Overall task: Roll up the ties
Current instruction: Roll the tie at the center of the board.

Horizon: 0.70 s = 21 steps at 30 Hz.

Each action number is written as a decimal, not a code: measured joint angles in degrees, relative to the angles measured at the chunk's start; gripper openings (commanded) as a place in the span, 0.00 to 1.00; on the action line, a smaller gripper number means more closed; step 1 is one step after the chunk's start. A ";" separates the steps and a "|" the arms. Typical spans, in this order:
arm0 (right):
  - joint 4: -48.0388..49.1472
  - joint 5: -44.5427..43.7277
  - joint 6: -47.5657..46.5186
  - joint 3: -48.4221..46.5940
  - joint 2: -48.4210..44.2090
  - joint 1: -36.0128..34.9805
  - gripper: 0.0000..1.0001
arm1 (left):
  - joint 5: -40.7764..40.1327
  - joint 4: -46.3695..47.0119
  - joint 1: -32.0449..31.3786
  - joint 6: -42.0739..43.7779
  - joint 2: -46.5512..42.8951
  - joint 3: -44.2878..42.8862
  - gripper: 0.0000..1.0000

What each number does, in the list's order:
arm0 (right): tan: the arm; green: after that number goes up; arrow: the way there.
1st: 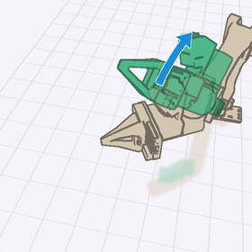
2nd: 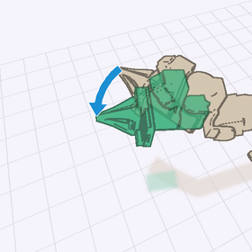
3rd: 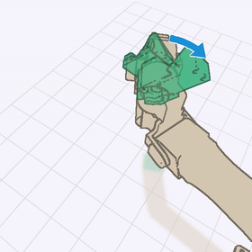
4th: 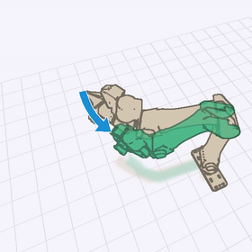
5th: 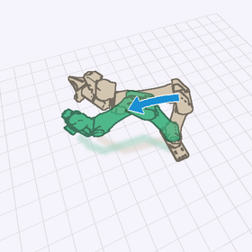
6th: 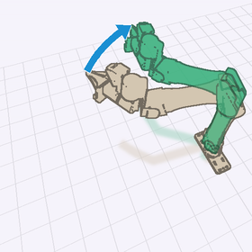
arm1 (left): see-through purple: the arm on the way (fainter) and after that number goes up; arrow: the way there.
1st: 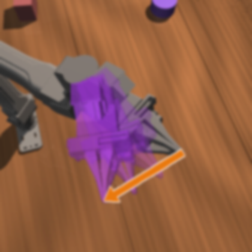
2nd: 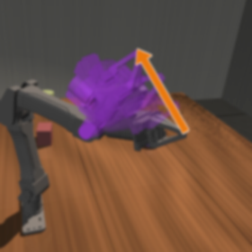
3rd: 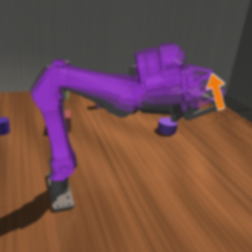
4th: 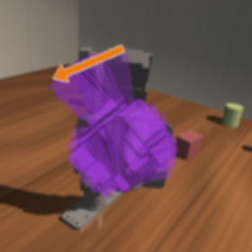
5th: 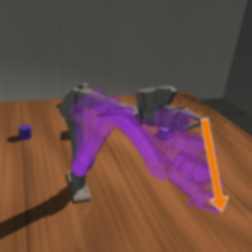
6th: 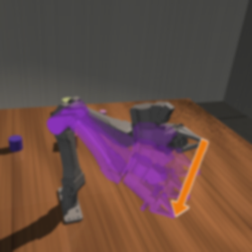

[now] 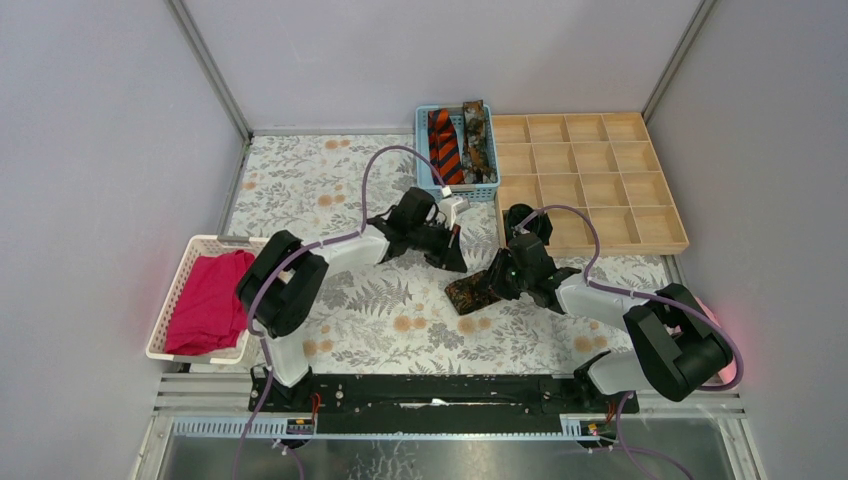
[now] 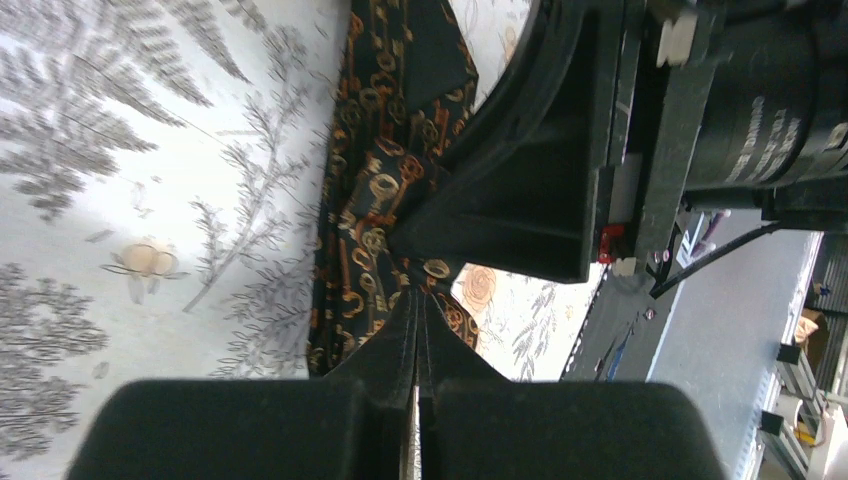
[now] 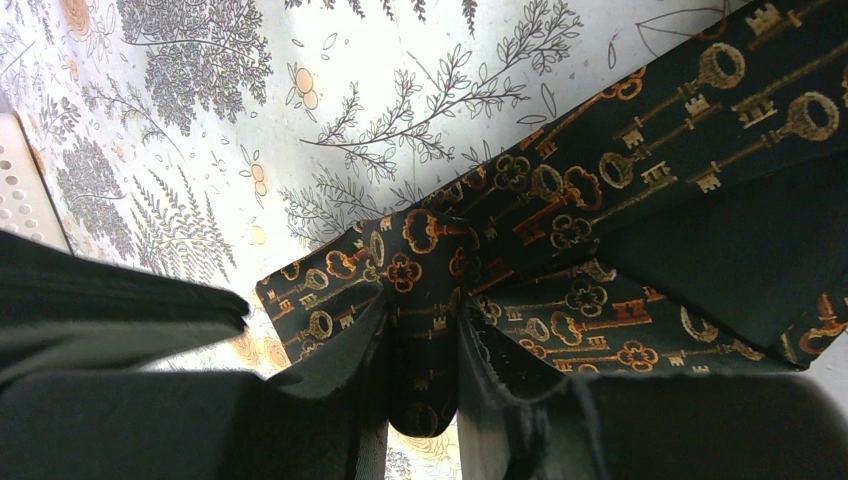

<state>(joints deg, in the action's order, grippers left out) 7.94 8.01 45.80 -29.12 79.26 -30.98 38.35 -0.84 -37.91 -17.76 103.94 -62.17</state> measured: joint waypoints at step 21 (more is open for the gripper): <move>-2.25 -1.31 -1.62 -0.33 -1.11 0.00 0.36 | -3.15 -2.16 -3.45 -0.37 6.78 -1.79 0.00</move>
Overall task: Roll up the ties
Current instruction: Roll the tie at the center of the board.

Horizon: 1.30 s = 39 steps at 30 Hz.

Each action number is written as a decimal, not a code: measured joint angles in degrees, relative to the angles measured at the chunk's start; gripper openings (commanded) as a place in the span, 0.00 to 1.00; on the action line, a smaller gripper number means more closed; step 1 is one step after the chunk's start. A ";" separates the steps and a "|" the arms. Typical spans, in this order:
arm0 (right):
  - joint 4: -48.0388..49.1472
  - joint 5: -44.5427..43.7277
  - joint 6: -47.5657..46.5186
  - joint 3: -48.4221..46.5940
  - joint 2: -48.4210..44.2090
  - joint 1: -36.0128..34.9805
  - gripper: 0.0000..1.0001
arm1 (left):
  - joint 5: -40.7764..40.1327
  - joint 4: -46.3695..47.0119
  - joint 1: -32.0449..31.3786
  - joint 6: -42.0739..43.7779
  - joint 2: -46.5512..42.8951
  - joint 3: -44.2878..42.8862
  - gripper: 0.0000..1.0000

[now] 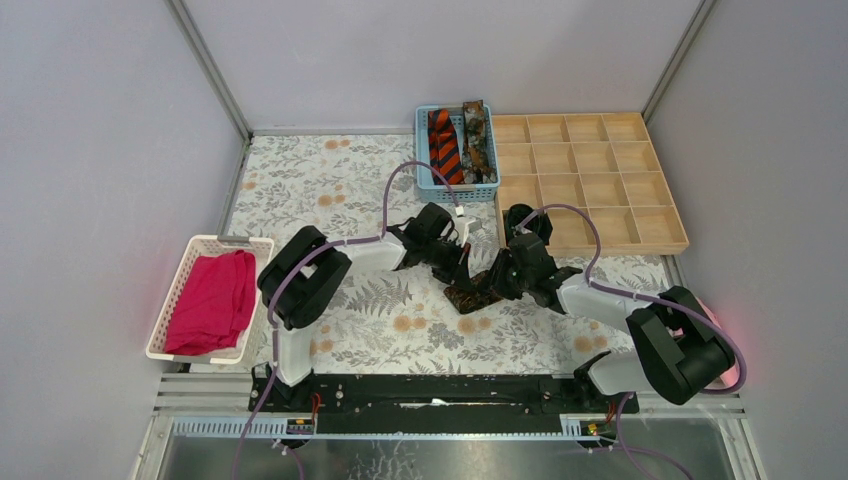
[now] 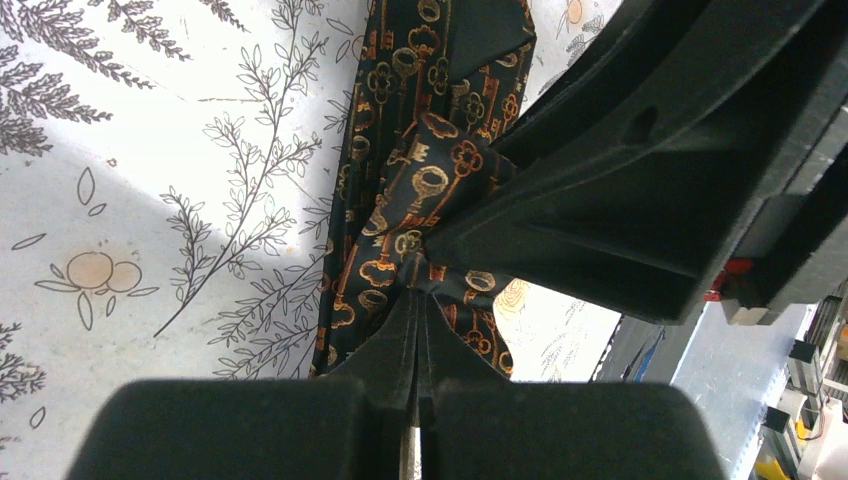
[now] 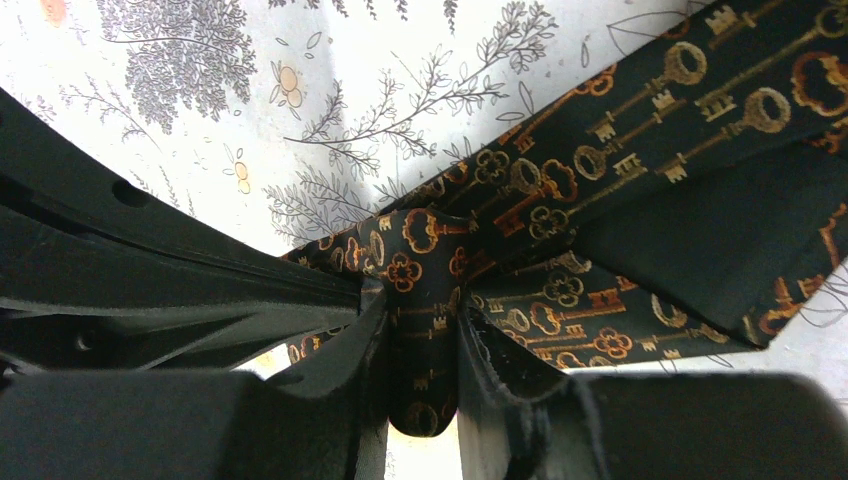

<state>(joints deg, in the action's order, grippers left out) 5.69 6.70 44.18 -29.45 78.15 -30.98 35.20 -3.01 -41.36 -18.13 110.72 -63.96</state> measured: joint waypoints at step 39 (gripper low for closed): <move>-31.26 -17.27 -5.29 -4.74 -18.32 -13.11 0.09 | -3.72 -6.54 -0.11 -1.31 -5.75 -7.72 0.07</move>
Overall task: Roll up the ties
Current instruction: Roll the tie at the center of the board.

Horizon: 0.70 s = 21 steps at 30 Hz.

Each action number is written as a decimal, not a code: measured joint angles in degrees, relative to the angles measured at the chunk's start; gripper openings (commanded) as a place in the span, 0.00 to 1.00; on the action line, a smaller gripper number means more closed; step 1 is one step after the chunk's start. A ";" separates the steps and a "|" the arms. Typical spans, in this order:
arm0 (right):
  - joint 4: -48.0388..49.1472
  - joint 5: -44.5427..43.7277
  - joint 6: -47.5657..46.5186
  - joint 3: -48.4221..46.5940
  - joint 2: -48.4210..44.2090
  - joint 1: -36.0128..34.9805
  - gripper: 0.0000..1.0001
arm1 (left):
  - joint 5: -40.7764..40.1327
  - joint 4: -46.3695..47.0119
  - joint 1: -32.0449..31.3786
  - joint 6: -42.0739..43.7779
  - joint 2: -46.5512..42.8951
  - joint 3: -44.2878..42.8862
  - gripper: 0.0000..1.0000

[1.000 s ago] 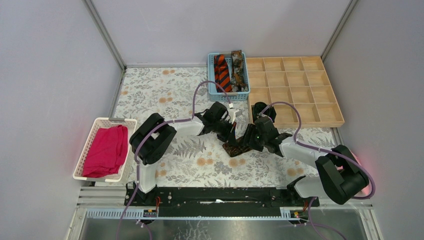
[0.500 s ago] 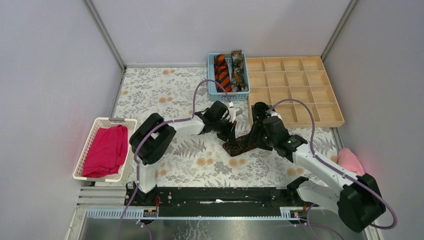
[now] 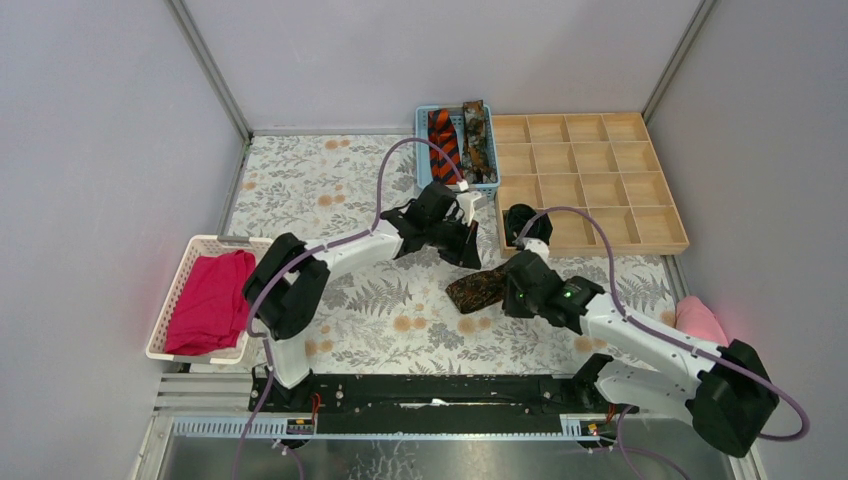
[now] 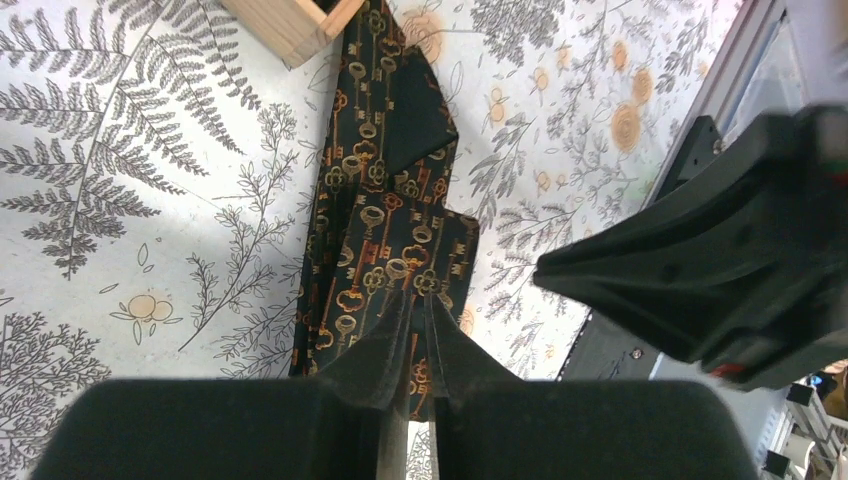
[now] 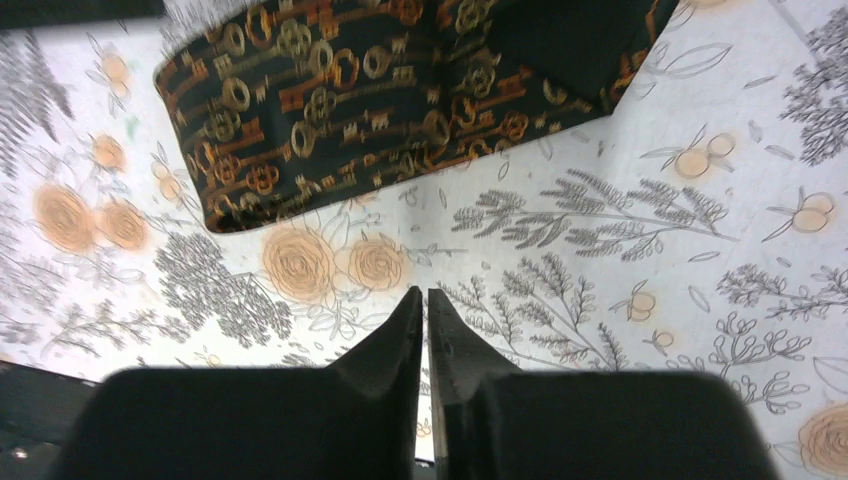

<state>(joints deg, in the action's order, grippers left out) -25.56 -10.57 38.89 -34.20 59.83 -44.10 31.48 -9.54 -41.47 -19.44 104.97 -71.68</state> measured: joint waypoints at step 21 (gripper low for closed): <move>4.55 -12.07 2.23 -2.54 19.30 -11.21 0.00 | 0.09 5.03 7.63 -6.21 13.27 0.22 0.00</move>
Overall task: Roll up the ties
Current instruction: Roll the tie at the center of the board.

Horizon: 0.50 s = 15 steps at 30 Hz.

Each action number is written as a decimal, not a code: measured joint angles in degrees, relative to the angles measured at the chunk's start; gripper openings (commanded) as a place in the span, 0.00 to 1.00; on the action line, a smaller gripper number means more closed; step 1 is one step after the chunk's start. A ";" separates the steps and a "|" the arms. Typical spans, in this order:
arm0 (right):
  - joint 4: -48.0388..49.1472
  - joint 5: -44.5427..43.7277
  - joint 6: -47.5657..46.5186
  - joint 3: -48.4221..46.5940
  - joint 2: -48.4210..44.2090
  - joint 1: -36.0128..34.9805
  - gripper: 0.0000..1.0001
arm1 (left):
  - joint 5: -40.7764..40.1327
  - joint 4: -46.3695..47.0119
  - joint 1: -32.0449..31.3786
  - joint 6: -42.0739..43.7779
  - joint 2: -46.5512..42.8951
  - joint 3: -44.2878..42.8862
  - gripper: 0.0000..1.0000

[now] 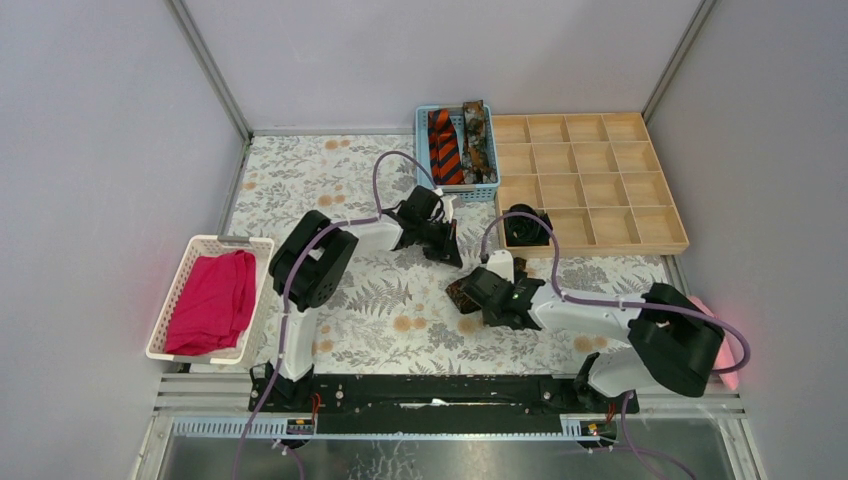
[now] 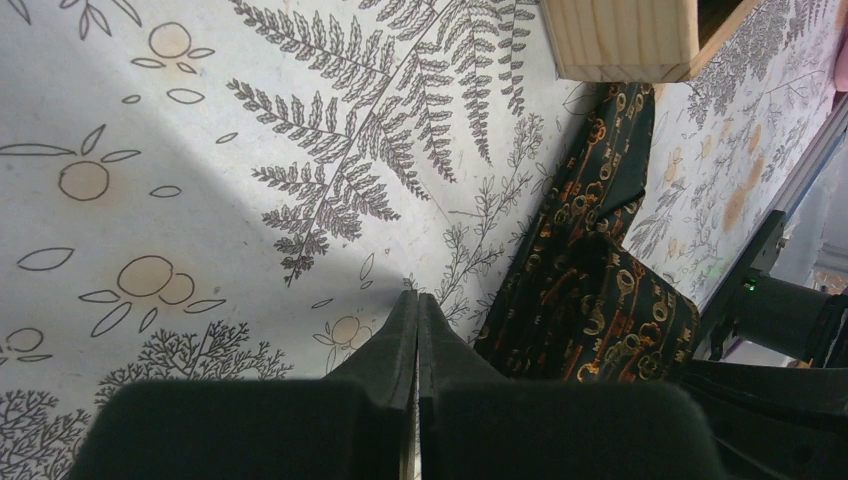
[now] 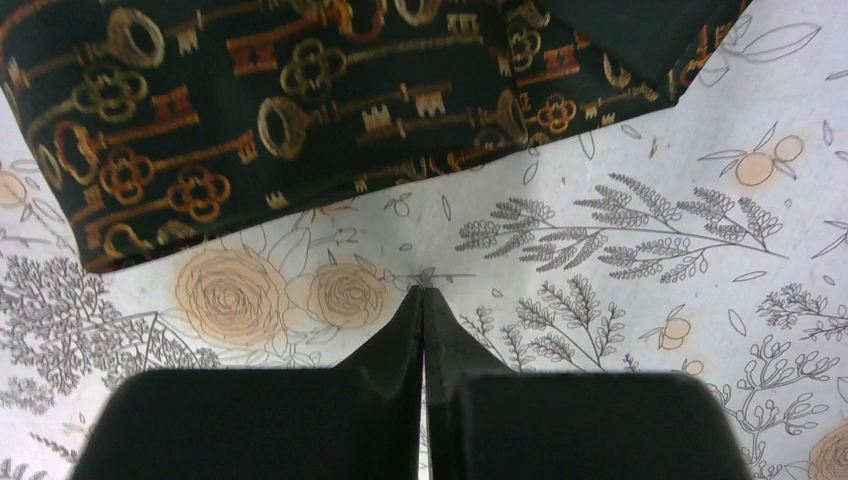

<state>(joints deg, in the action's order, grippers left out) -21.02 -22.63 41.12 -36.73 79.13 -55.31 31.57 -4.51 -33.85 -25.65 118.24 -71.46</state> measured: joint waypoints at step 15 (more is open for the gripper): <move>9.81 -5.92 -2.14 -5.33 9.57 -0.13 0.00 | 3.10 3.30 -4.59 0.35 -0.02 1.64 0.00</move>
<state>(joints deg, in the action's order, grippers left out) -11.20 -28.56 38.98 -42.06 88.71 -55.44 34.68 -1.21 -38.44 -25.30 118.21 -69.82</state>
